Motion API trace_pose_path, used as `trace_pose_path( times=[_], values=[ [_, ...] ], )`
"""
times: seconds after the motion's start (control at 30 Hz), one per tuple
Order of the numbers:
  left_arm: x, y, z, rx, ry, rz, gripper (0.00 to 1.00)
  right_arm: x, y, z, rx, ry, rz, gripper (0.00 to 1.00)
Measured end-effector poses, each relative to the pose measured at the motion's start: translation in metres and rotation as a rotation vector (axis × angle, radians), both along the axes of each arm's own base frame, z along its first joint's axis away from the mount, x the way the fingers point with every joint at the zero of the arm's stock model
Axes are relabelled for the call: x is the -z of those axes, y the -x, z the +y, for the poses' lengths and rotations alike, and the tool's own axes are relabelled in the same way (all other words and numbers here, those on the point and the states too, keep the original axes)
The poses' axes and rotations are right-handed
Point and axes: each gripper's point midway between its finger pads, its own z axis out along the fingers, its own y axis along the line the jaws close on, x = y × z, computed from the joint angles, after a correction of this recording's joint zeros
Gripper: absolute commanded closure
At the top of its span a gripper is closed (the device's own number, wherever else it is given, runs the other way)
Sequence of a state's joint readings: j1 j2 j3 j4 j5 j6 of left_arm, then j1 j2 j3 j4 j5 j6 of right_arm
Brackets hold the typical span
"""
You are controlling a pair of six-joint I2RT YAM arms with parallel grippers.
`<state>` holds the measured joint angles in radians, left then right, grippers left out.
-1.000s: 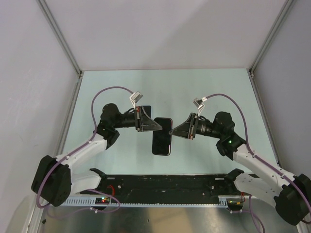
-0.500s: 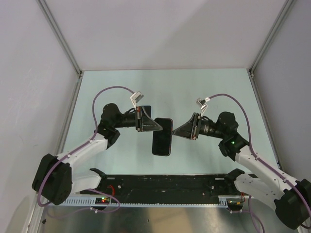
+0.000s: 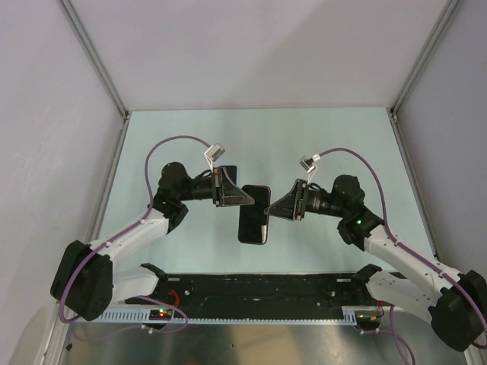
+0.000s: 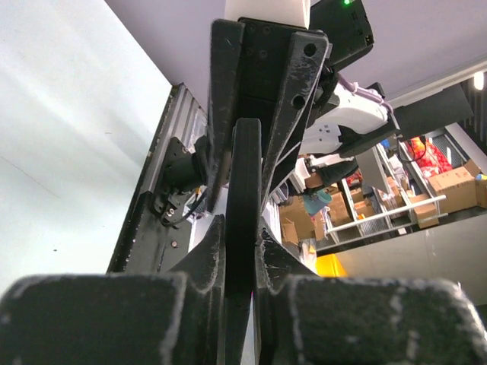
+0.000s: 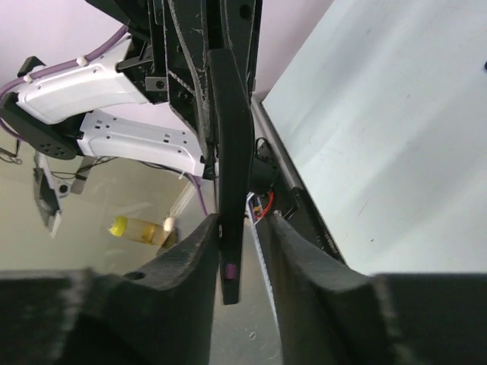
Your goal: Put the phone into the phone case
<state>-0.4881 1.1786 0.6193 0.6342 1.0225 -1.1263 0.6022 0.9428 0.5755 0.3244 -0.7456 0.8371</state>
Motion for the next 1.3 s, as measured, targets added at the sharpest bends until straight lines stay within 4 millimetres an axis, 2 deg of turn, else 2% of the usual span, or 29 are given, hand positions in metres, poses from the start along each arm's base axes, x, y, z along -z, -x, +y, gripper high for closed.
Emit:
trace_pose_path(
  times=[0.03, 0.07, 0.13, 0.2, 0.27, 0.33, 0.37, 0.43, 0.57, 0.63, 0.7, 0.87, 0.93, 1.0, 1.13, 1.3],
  values=[
    [0.001, 0.000, 0.000, 0.000, -0.001, 0.001, 1.00, 0.002, -0.001, 0.001, 0.002, 0.004, 0.003, 0.85],
    [0.002, 0.000, 0.000, -0.003, -0.002, 0.003, 1.00, 0.003, -0.001, 0.002, 0.000, 0.005, 0.010, 0.93],
    [0.006, -0.003, 0.001, -0.012, -0.009, 0.013, 1.00, 0.004, -0.003, 0.003, 0.007, 0.005, 0.013, 0.98],
    [0.008, -0.004, 0.001, -0.017, -0.012, 0.015, 1.00, 0.007, -0.005, 0.004, 0.016, 0.015, 0.029, 0.85],
    [0.011, -0.006, 0.001, -0.026, -0.015, 0.021, 1.00, 0.009, -0.008, 0.005, 0.029, 0.020, 0.035, 0.58],
    [0.012, -0.007, 0.001, -0.031, -0.017, 0.026, 1.00, 0.010, -0.012, 0.004, 0.050, 0.021, 0.041, 0.38],
    [0.012, -0.007, 0.001, -0.030, -0.018, 0.028, 1.00, 0.011, -0.015, 0.004, 0.064, 0.022, 0.041, 0.32],
    [0.012, -0.007, 0.001, -0.028, -0.018, 0.028, 1.00, 0.013, -0.025, 0.001, 0.099, 0.024, 0.047, 0.27],
    [0.015, -0.009, 0.000, -0.036, -0.021, 0.035, 1.00, 0.019, -0.046, -0.001, 0.150, 0.036, 0.078, 0.28],
    [0.017, -0.011, 0.000, -0.040, -0.026, 0.043, 1.00, 0.018, -0.055, 0.002, 0.159, 0.037, 0.082, 0.33],
    [0.019, -0.012, 0.000, -0.040, -0.028, 0.048, 1.00, 0.013, -0.062, 0.005, 0.162, 0.030, 0.078, 0.38],
    [0.025, -0.011, -0.001, -0.036, -0.037, 0.072, 1.00, -0.001, -0.076, 0.010, 0.178, 0.003, 0.067, 0.59],
    [0.029, -0.011, -0.001, -0.033, -0.043, 0.083, 1.00, -0.005, -0.078, 0.012, 0.179, -0.005, 0.063, 0.64],
    [0.032, -0.012, -0.002, -0.032, -0.048, 0.092, 1.00, -0.008, -0.079, 0.012, 0.179, -0.011, 0.061, 0.63],
    [0.035, -0.013, -0.003, -0.034, -0.053, 0.102, 1.00, -0.007, -0.077, 0.013, 0.174, -0.005, 0.066, 0.54],
    [0.037, -0.015, -0.003, -0.040, -0.055, 0.107, 1.00, 0.000, -0.073, 0.015, 0.162, 0.019, 0.078, 0.51]
  ],
)
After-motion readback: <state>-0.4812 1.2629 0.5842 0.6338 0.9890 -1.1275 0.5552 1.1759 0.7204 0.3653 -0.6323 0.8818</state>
